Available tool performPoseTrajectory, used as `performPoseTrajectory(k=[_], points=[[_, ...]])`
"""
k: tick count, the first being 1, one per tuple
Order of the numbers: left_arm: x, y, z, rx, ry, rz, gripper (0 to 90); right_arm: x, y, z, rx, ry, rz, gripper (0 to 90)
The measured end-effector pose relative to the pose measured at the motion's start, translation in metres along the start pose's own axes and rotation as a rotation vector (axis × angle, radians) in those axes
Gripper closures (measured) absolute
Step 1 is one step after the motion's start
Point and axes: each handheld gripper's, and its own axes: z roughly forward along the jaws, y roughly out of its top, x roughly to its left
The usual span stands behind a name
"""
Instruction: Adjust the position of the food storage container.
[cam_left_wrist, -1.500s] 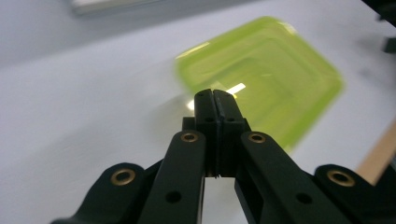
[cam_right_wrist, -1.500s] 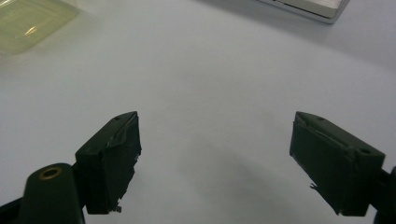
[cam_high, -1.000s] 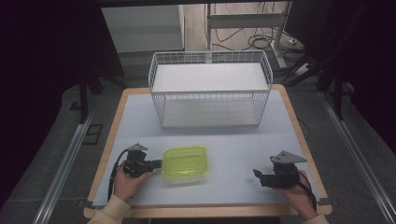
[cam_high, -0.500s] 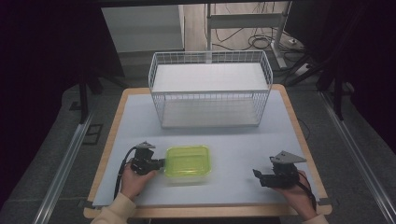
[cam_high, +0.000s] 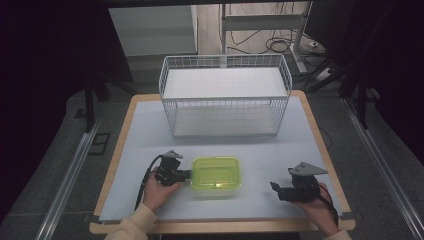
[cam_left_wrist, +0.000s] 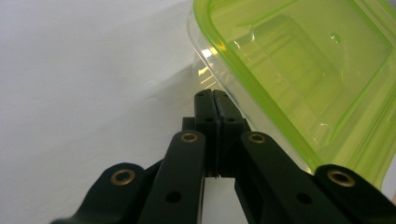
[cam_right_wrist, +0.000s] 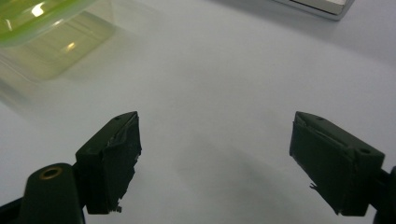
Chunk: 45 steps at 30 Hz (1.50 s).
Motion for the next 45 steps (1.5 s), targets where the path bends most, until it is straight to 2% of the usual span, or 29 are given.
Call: performPoseTrajectory(k=[3, 4, 13, 14, 15, 20, 22, 25, 26, 28, 29, 30, 31, 36, 39, 40, 41, 42, 43, 44, 45], points=[[-0.003, 0.002, 0.003, 0.003, -0.004, 0.006, 90.0, 0.000, 0.000, 0.000, -0.004, 0.002, 0.000, 16.8], [-0.004, 0.002, 0.004, -0.003, -0.006, -0.004, 90.0, 0.000, 0.000, 0.000, -0.005, 0.003, 0.004, 16.8], [-0.003, 0.004, 0.005, 0.001, -0.015, -0.011, 89.9, 0.002, 0.000, 0.000, -0.027, 0.031, 0.008, 15.3], [-0.001, 0.003, 0.003, -0.002, -0.011, -0.010, 89.8, 0.002, 0.000, 0.000, -0.032, 0.038, 0.019, 15.0], [0.005, 0.002, -0.003, -0.022, -0.008, -0.025, 89.6, 0.001, 0.001, -0.001, -0.047, 0.067, 0.052, 14.6], [0.013, -0.005, -0.019, -0.062, -0.005, -0.044, 89.2, 0.001, 0.003, -0.002, -0.085, 0.101, 0.076, 13.6], [0.012, -0.012, -0.026, -0.074, -0.009, -0.046, 87.8, 0.001, 0.005, -0.001, -0.089, 0.089, 0.081, 13.5], [0.011, -0.023, -0.036, -0.091, 0.004, -0.048, 82.2, 0.001, 0.006, 0.002, -0.094, 0.090, 0.082, 13.6], [0.011, -0.025, -0.039, -0.104, 0.011, -0.052, 77.8, 0.002, 0.007, 0.003, -0.096, 0.094, 0.081, 13.6], [0.011, -0.028, -0.046, -0.131, 0.004, -0.074, 62.7, 0.003, 0.008, 0.004, -0.105, 0.099, 0.072, 13.7], [0.011, -0.028, -0.047, -0.142, 0.003, -0.083, 48.0, 0.004, 0.010, 0.004, -0.110, 0.104, 0.070, 13.6], [0.011, -0.029, -0.049, -0.153, -0.002, -0.094, 48.0, 0.005, 0.010, 0.003, -0.116, 0.108, 0.066, 13.7], [0.011, -0.029, -0.050, -0.158, -0.007, -0.105, 38.5, 0.006, 0.010, 0.003, -0.124, 0.113, 0.060, 13.6], [0.011, -0.028, -0.050, -0.173, -0.081, -0.169, 32.4, 0.003, 0.008, 0.001, -0.126, 0.131, 0.076, 16.3], [0.009, -0.027, -0.050, -0.182, -0.111, -0.185, 31.2, 0.001, 0.008, 0.000, -0.122, 0.140, 0.097, 17.7], [0.009, -0.026, -0.050, -0.182, -0.126, -0.190, 30.7, 0.001, 0.008, -0.001, -0.114, 0.160, 0.119, 19.5], [0.009, -0.026, -0.050, -0.183, -0.138, -0.192, 30.7, 0.001, 0.008, -0.001, -0.114, 0.160, 0.119, 19.5], [0.009, -0.025, -0.050, -0.186, -0.149, -0.198, 30.6, 0.001, 0.009, -0.002, -0.108, 0.179, 0.145, 20.4], [0.009, -0.025, -0.050, -0.191, -0.172, -0.213, 30.6, 0.000, 0.009, -0.002, -0.107, 0.190, 0.160, 20.9], [0.009, -0.025, -0.050, -0.191, -0.172, -0.213, 30.6, 0.000, 0.009, -0.002, -0.107, 0.190, 0.160, 20.9], [0.009, -0.024, -0.050, -0.194, -0.182, -0.219, 30.6, 0.000, 0.010, -0.003, -0.105, 0.214, 0.185, 20.9]])
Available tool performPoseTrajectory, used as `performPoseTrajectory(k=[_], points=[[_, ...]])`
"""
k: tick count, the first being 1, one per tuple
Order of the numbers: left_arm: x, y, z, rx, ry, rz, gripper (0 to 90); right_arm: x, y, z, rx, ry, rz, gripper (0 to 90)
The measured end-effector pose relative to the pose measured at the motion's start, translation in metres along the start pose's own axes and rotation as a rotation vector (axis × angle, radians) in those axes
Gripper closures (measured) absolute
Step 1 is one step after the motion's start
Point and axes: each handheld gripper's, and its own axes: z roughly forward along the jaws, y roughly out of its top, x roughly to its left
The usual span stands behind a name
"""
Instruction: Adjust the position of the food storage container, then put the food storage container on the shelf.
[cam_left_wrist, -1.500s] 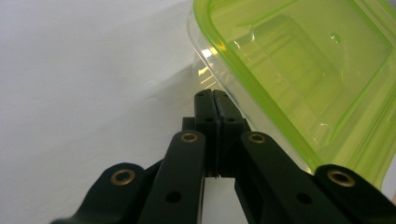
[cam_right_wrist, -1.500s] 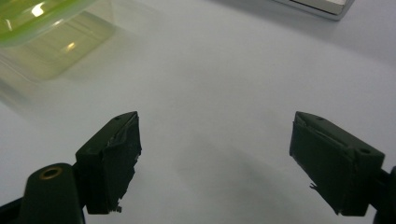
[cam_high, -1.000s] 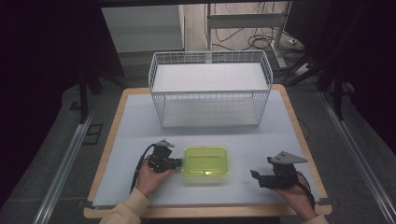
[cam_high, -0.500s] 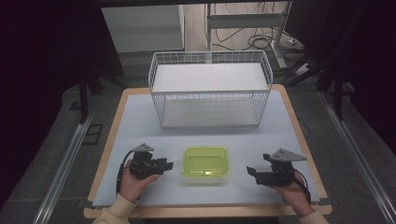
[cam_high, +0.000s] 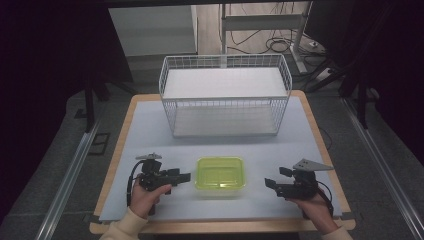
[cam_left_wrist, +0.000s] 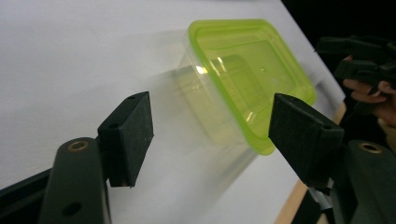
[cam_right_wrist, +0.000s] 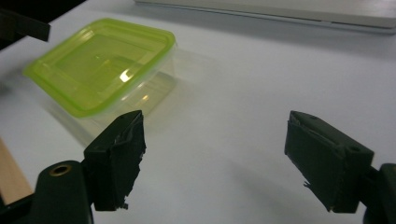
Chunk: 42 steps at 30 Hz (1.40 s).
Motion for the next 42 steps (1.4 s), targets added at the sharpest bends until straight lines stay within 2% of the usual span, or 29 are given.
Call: performPoseTrajectory(k=[3, 4, 5, 8, 10, 13, 20, 24, 26, 30, 33, 42], points=[[-0.001, 0.001, 0.001, -0.005, -0.027, -0.015, 30.6, 0.001, 0.002, 0.000, 0.004, 0.022, 0.024, 21.1], [-0.002, 0.001, 0.002, -0.008, -0.034, -0.022, 30.8, 0.002, 0.004, 0.001, 0.001, 0.048, 0.052, 22.0], [-0.002, 0.001, 0.002, -0.008, -0.034, -0.022, 30.9, 0.002, 0.004, 0.001, 0.001, 0.048, 0.052, 22.0], [-0.002, 0.002, 0.004, -0.005, -0.051, -0.034, 31.2, 0.001, 0.007, 0.006, 0.008, 0.089, 0.111, 23.9], [-0.001, 0.003, 0.006, -0.003, -0.056, -0.040, 31.9, 0.000, 0.008, 0.009, 0.012, 0.105, 0.129, 25.0], [0.000, 0.004, 0.008, -0.001, -0.062, -0.051, 33.1, -0.001, 0.010, 0.015, 0.024, 0.110, 0.139, 26.5], [0.005, 0.004, 0.013, 0.010, -0.078, -0.074, 34.9, -0.012, 0.016, 0.028, 0.027, 0.156, 0.236, 31.9], [0.008, 0.006, 0.016, 0.009, -0.087, -0.097, 36.4, -0.012, 0.022, 0.036, 0.024, 0.186, 0.267, 35.1], [0.009, 0.007, 0.017, 0.006, -0.099, -0.105, 38.0, -0.009, 0.024, 0.041, 0.031, 0.199, 0.273, 36.7], [0.010, 0.009, 0.020, 0.013, -0.108, -0.097, 40.4, -0.003, 0.027, 0.050, 0.055, 0.206, 0.272, 39.2], [0.009, 0.013, 0.024, 0.019, -0.118, -0.088, 40.9, 0.001, 0.028, 0.056, 0.070, 0.231, 0.288, 41.7], [0.010, 0.014, 0.031, 0.039, -0.129, -0.082, 44.1, 0.013, 0.028, 0.071, 0.130, 0.245, 0.291, 47.2]])
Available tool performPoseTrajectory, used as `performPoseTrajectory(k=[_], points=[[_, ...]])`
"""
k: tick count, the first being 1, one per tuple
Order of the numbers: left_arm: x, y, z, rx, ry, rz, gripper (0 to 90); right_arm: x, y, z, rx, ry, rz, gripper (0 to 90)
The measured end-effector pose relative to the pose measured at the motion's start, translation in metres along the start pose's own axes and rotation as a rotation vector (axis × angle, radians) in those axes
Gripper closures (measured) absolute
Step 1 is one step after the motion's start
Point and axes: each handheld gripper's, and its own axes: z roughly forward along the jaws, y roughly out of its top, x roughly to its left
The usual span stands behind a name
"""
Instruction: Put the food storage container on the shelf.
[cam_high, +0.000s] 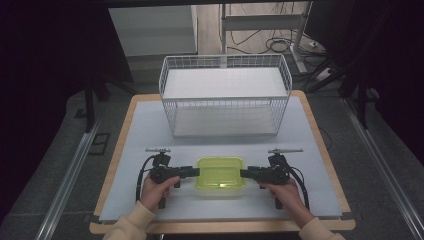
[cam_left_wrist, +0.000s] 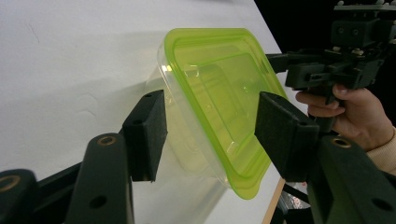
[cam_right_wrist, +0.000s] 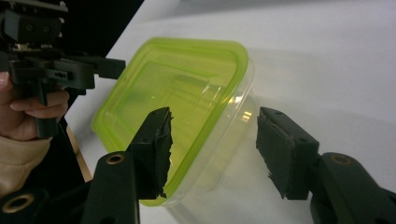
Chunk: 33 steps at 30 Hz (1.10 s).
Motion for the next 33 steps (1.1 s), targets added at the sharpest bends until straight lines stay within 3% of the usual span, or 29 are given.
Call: performPoseTrajectory(k=[10, 13, 19, 22, 30, 31, 33], points=[[0.004, -0.003, 0.003, 0.019, -0.027, -0.020, 58.1, -0.007, 0.001, 0.005, 0.015, 0.067, 0.050, 63.5], [0.005, -0.004, 0.006, 0.032, -0.032, -0.024, 59.3, -0.008, 0.001, 0.006, 0.027, 0.075, 0.061, 66.0], [0.005, -0.005, 0.012, 0.047, -0.033, -0.034, 70.3, -0.009, -0.001, 0.009, 0.037, 0.086, 0.077, 70.1], [0.005, -0.005, 0.011, 0.049, -0.046, -0.032, 72.5, -0.009, -0.001, 0.008, 0.033, 0.089, 0.084, 72.2], [-0.003, -0.006, 0.004, 0.024, -0.029, -0.005, 81.4, -0.004, 0.002, -0.002, 0.014, 0.128, 0.105, 81.8], [-0.004, -0.006, 0.004, 0.026, -0.021, 0.002, 81.5, -0.002, 0.002, -0.003, 0.016, 0.119, 0.083, 81.9], [-0.005, -0.006, 0.003, 0.020, -0.022, 0.005, 81.6, -0.002, 0.002, -0.003, 0.015, 0.119, 0.086, 81.9]])
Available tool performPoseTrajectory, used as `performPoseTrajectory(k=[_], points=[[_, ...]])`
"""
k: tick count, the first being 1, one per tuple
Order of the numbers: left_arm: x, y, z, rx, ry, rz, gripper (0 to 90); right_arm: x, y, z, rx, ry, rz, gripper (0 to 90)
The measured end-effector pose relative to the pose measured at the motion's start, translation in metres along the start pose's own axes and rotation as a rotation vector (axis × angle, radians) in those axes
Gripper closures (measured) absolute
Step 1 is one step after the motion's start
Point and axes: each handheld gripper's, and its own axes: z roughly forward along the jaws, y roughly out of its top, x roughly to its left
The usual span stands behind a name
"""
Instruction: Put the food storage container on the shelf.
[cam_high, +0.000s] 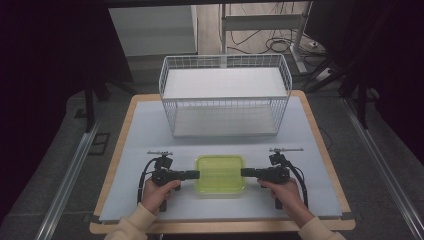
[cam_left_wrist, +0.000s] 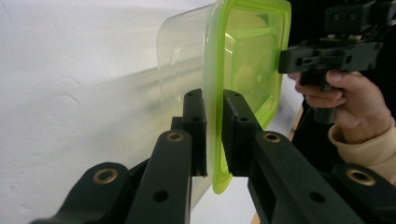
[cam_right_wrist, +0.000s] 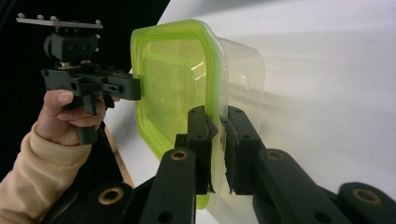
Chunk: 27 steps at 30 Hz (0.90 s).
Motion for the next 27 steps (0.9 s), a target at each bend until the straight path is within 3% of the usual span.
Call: performPoseTrajectory(k=[16, 27], points=[[-0.014, 0.005, -0.008, -0.034, -0.011, 0.031, 81.6, 0.009, 0.004, -0.009, -0.043, 0.016, -0.023, 81.9], [-0.026, 0.012, -0.015, -0.066, -0.010, 0.068, 81.7, 0.021, 0.011, -0.017, -0.087, 0.006, -0.072, 81.8]])
